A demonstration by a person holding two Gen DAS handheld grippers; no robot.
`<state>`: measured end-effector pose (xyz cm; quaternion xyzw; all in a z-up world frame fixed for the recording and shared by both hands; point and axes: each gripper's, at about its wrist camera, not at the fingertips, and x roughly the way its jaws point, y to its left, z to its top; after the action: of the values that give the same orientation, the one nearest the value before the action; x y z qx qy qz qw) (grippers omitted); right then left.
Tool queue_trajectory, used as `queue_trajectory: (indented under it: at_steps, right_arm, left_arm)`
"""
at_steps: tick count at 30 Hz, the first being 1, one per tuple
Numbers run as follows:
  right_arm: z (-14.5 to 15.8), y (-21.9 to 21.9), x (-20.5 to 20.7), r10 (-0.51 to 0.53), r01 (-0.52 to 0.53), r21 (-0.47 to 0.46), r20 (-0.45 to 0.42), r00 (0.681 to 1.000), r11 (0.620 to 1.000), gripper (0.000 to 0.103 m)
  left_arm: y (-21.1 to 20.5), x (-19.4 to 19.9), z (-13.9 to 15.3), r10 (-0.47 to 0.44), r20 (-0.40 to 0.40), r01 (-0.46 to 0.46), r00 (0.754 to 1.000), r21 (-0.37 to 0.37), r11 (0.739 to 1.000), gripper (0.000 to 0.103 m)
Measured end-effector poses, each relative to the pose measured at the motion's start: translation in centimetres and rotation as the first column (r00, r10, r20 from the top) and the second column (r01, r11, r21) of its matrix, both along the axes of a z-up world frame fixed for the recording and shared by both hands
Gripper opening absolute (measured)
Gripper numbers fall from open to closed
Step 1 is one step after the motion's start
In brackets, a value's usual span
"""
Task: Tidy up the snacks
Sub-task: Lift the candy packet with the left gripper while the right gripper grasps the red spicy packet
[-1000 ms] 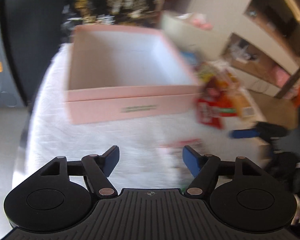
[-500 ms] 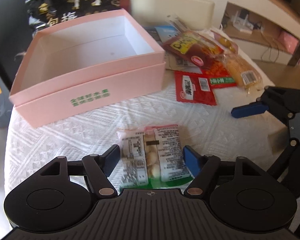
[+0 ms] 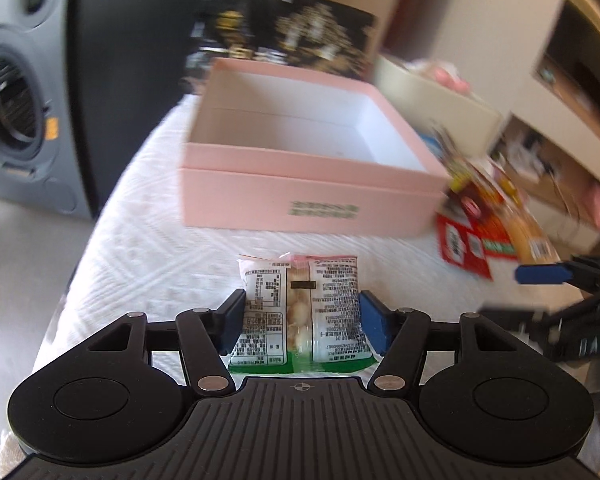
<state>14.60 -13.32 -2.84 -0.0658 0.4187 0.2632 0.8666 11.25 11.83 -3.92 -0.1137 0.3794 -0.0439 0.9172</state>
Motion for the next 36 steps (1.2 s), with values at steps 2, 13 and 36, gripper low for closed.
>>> queue_trajectory:
  at_steps: [2,13,36]
  right_arm:
    - [0.4,0.3,0.9,-0.126,0.125,0.031,0.026,0.992,0.992,0.096]
    - [-1.1,3.1,4.4,-0.276,0.277,-0.036,0.040,0.960,0.960,0.065]
    - [0.6,-0.7,-2.9,-0.036,0.042,-0.052,0.103,0.994,0.998,0.077]
  left_arm:
    - [0.3,0.0,-0.5,0.029,0.008,-0.029,1.000,-0.020,0.999,0.066]
    - [0.4,-0.8,-1.2,0.032,0.054,-0.030,0.998,-0.040,0.999,0.066]
    - [-4.0,-1.7,-0.9,-0.075,0.003,0.075,0.997,0.079,0.994,0.066]
